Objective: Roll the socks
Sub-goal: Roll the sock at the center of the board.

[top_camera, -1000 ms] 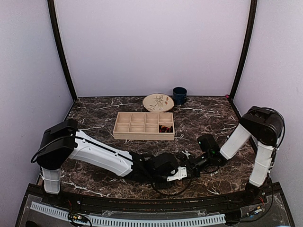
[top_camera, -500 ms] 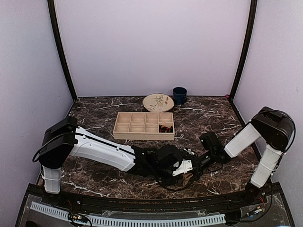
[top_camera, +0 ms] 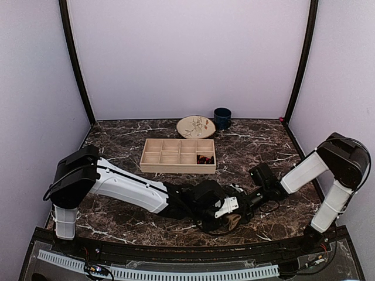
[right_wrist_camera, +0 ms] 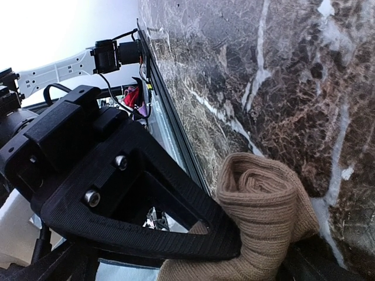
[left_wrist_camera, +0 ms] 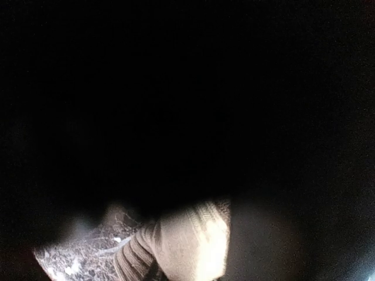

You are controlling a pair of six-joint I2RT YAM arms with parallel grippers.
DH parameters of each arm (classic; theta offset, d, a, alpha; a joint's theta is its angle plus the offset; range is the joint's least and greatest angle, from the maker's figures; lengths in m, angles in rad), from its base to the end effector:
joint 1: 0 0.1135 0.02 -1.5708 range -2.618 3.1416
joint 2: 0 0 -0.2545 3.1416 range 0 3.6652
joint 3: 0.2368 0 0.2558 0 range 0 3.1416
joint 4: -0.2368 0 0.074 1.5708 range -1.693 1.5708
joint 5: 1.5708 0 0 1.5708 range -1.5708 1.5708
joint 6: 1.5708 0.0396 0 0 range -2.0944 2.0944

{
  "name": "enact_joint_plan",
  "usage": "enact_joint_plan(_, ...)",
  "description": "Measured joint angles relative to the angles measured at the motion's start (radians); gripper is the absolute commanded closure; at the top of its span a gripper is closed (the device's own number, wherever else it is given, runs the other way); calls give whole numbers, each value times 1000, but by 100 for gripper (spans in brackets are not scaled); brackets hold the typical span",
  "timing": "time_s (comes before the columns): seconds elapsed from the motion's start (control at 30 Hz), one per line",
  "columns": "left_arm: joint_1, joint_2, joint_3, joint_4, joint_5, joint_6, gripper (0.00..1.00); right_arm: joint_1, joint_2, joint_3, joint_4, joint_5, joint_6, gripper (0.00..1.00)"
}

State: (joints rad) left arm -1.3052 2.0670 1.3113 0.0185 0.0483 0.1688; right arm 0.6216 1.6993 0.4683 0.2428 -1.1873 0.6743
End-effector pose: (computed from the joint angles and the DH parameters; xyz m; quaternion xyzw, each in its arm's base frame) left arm 0.1156 -0.4322 0.1341 0.6216 0.6703 -0.2364 0.3292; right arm 0.1745 0.1702 0.0773 0.1397 -0.7979 -0.5709 0.1336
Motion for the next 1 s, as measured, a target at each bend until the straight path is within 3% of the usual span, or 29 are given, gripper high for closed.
enact_joint_plan(0.63, 11, -62, -168, 113, -8, -73, 82, -66, -101, 45, -277, 126, -9, 0)
enact_joint_plan(1.0, 61, -138, -201, -21, 21, -96, 82, -77, -269, 68, -427, 449, -47, 0)
